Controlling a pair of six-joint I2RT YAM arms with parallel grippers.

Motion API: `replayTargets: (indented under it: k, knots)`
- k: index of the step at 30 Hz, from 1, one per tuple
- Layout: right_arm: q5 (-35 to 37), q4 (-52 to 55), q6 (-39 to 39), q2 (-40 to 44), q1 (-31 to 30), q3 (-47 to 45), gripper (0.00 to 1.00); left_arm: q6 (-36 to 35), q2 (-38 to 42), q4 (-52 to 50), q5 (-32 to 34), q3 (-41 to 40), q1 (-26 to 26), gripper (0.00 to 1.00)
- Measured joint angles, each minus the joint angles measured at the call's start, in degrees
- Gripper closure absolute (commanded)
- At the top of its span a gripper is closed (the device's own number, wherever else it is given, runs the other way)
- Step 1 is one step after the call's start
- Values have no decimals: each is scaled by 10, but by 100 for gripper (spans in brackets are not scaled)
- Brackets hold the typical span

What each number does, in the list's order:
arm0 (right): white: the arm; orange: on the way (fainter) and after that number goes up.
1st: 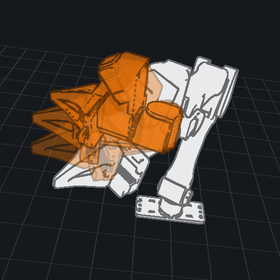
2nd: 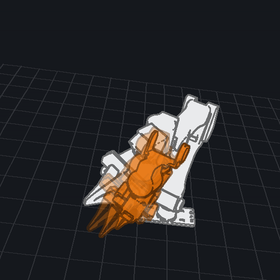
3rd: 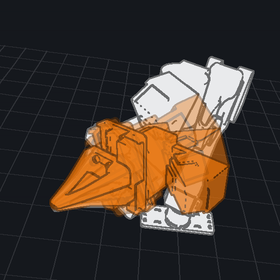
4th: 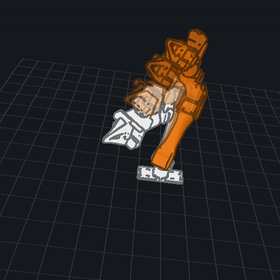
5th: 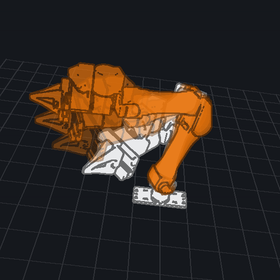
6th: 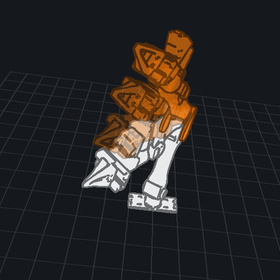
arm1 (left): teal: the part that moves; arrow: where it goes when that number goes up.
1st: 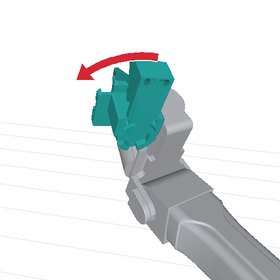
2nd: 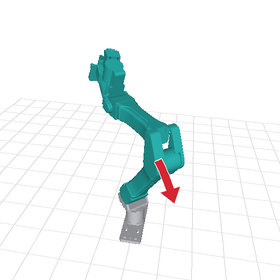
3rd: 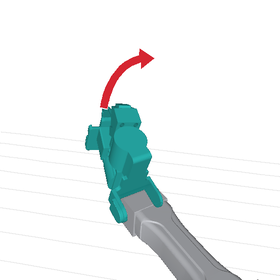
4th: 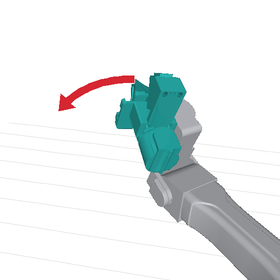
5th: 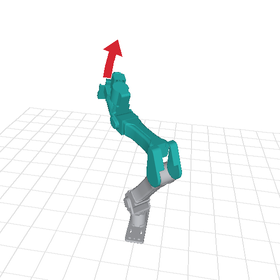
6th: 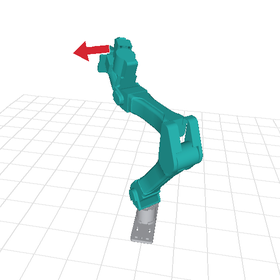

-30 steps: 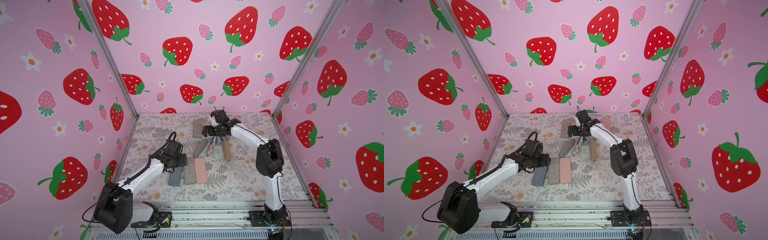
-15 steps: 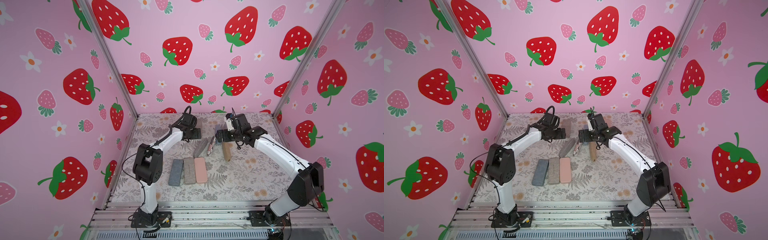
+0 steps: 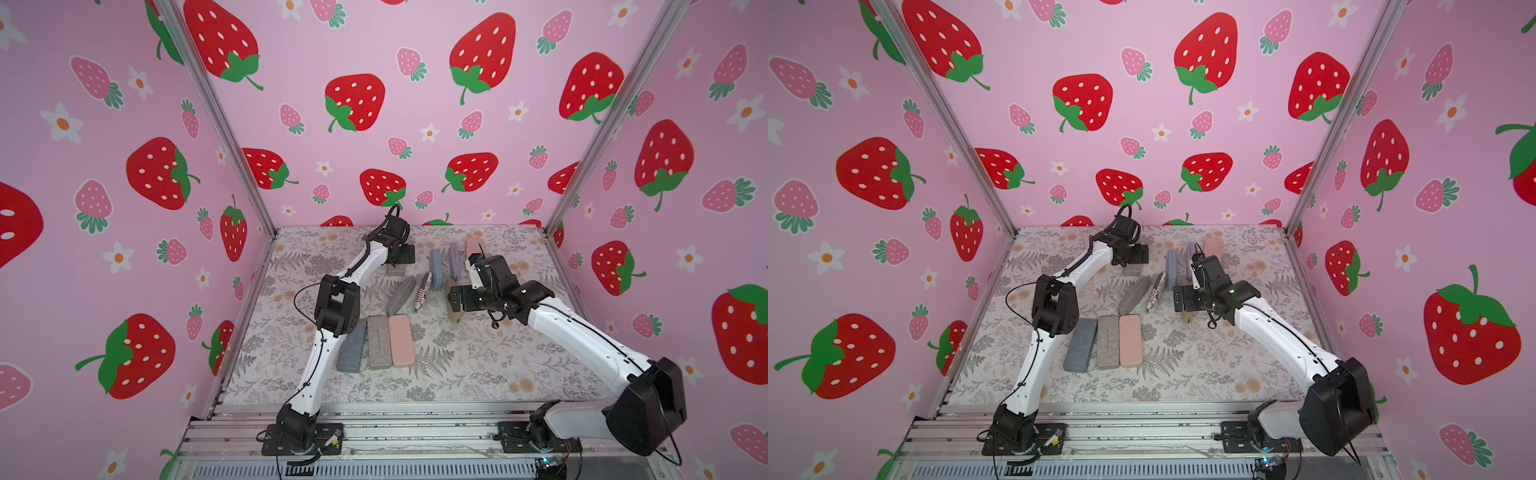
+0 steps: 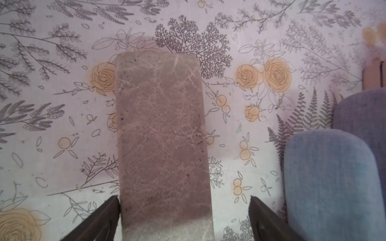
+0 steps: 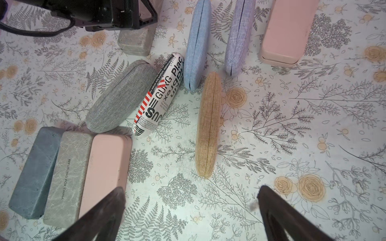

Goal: Close the glasses case
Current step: Pick up the glasses case at the center of the board.

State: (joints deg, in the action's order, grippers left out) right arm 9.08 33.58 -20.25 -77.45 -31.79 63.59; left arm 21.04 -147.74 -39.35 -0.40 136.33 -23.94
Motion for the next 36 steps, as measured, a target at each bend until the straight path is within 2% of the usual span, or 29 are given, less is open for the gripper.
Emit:
replayTargets:
  k: [9, 13, 33, 36]
  knots:
    - [-12, -16, -14, -20, 0, -10, 0, 0, -10, -18, 3, 4, 1, 12]
    - [-20, -22, -17, -25, 0, -14, 0, 2, -10, -16, 3, 4, 3, 28]
    - [-28, -30, -26, -43, 0, -21, 0, 3, -9, -9, -17, 0, 13, 30]
    - [-23, -30, -25, -50, 1, -18, 1, 3, 3, 8, -17, -25, 14, 30]
